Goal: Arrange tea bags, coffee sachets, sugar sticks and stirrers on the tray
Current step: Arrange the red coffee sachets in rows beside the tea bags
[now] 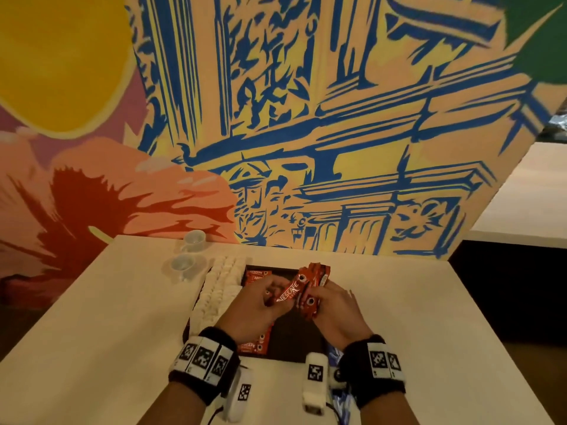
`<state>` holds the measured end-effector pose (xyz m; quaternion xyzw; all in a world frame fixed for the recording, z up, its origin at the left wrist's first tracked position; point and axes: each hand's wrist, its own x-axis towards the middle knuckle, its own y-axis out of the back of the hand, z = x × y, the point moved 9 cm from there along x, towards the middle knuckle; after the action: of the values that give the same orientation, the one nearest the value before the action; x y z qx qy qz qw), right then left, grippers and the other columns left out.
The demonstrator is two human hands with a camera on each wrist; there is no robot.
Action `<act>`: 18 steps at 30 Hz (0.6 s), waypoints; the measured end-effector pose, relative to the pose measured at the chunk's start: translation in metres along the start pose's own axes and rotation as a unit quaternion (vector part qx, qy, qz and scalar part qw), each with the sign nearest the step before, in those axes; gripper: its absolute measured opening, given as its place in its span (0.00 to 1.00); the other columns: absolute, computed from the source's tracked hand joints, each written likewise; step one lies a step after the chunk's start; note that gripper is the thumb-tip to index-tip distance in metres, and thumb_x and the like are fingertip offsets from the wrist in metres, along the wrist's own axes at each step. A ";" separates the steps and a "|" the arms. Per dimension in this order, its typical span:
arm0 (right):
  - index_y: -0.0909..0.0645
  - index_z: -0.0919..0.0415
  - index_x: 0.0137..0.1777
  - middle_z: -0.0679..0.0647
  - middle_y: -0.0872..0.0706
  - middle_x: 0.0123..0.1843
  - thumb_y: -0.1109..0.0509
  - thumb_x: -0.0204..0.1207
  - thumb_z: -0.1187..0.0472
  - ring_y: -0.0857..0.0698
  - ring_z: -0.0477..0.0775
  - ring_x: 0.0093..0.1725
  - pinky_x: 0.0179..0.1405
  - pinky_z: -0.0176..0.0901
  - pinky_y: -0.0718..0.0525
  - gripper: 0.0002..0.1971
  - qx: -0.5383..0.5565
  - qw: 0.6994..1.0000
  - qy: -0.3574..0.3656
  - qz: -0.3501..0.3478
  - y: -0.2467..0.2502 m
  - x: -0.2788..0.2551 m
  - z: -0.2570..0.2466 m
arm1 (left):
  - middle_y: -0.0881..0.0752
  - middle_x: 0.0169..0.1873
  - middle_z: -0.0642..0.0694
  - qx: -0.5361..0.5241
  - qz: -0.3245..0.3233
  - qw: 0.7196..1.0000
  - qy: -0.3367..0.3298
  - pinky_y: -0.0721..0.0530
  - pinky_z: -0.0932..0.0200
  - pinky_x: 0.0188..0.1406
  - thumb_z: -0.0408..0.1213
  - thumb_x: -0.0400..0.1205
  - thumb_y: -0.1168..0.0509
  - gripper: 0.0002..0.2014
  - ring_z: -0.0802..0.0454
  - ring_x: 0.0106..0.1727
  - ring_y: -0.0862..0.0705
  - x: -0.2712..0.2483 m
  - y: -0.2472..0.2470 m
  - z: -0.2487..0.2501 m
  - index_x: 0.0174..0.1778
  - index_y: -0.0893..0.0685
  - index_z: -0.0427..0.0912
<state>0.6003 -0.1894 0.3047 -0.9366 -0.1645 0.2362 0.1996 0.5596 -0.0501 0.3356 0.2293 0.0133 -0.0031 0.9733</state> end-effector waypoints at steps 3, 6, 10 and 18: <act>0.16 0.64 0.66 0.69 0.11 0.62 0.35 0.83 0.69 0.13 0.70 0.65 0.69 0.65 0.18 0.15 -0.006 1.000 0.025 -0.002 0.001 -0.009 -0.006 | 0.11 0.56 0.59 -0.010 -0.003 1.000 0.008 0.13 0.46 0.60 0.43 0.84 0.30 0.10 0.58 0.56 0.13 -0.003 0.008 0.000 0.59 0.14 0.62; 0.20 0.70 0.69 0.67 0.08 0.57 0.38 0.83 0.74 0.08 0.63 0.58 0.55 0.51 0.09 0.16 0.035 0.997 0.044 -0.048 -0.014 -0.023 -0.013 | 0.09 0.50 0.47 -0.040 0.009 0.999 0.022 0.11 0.41 0.56 0.39 0.86 0.33 0.06 0.45 0.51 0.10 -0.006 0.019 0.004 0.55 0.14 0.55; 0.19 0.62 0.69 0.58 0.06 0.51 0.38 0.85 0.72 0.07 0.58 0.54 0.50 0.46 0.10 0.16 -0.003 0.995 0.072 -0.068 -0.024 -0.031 -0.018 | 0.11 0.42 0.38 -0.066 0.019 0.997 0.038 0.18 0.47 0.43 0.35 0.87 0.36 0.04 0.44 0.39 0.13 -0.007 0.027 0.007 0.50 0.15 0.46; 0.22 0.66 0.70 0.49 0.08 0.38 0.39 0.87 0.70 0.09 0.45 0.39 0.37 0.35 0.13 0.14 -0.053 0.989 0.083 -0.106 -0.038 -0.040 -0.020 | 0.24 0.29 0.51 -0.149 0.020 0.984 0.097 0.34 0.62 0.26 0.29 0.85 0.46 0.08 0.58 0.26 0.30 -0.016 0.016 0.005 0.50 0.21 0.40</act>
<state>0.5687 -0.1787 0.3526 -0.9395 -0.2583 0.1263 0.1863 0.5444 -0.0381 0.3476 0.0810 0.1032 0.0404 0.9905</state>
